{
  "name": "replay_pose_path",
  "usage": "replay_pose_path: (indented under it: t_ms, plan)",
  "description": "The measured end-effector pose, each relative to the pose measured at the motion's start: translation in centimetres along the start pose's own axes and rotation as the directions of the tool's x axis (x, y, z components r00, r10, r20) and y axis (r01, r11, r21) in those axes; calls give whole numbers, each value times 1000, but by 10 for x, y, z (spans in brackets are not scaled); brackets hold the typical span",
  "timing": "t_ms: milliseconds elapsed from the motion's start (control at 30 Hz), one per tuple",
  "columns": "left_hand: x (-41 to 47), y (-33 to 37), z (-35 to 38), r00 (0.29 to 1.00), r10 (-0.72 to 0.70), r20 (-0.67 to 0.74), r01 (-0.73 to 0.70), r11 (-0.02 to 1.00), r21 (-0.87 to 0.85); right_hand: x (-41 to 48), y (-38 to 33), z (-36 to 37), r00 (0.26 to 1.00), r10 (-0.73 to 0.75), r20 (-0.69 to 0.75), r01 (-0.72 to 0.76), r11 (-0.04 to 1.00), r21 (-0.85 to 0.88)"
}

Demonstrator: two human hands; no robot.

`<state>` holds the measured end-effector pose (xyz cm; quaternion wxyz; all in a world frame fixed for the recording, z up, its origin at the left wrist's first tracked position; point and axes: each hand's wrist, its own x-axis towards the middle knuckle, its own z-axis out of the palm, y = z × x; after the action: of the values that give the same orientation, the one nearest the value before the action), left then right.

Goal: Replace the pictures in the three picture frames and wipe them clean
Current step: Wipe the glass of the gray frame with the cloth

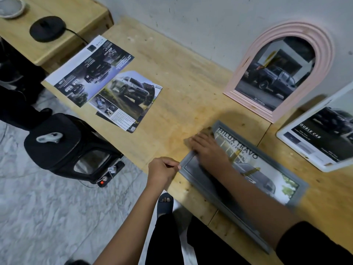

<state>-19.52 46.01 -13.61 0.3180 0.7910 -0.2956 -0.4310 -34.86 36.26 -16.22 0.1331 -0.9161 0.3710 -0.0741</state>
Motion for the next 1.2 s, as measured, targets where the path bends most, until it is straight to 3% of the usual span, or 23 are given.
replay_pose_path:
  t_ms: [167,267,400,533,633,733,833,1000,1200]
  plan:
    - [-5,7,1,1000,7,0,-7,999,33,20,42,-29,976,215,-37,-214,977,26]
    - [-5,17,0,998,55,14,-57,972,229,24,38,-24,949,302,-87,-297,953,69]
    - [0,36,15,976,132,172,-205,819,536,28,35,-19,927,371,-49,-364,924,121]
    - [11,56,41,953,207,223,-304,680,667,28,39,-21,950,313,-20,-310,946,97]
    - [21,61,43,954,177,241,-299,572,764,27,42,-24,959,281,-41,-276,956,100]
    - [23,61,42,957,172,236,-292,545,786,18,45,-26,904,401,-150,-369,907,200]
    - [20,62,41,961,167,219,-276,569,775,1,51,-30,825,551,-127,-498,815,297]
    - [21,61,39,965,154,211,-261,570,779,-45,67,-43,773,629,-79,-592,761,265]
    - [19,59,40,956,201,214,-290,535,794,-101,83,-58,750,660,-52,-653,750,105]
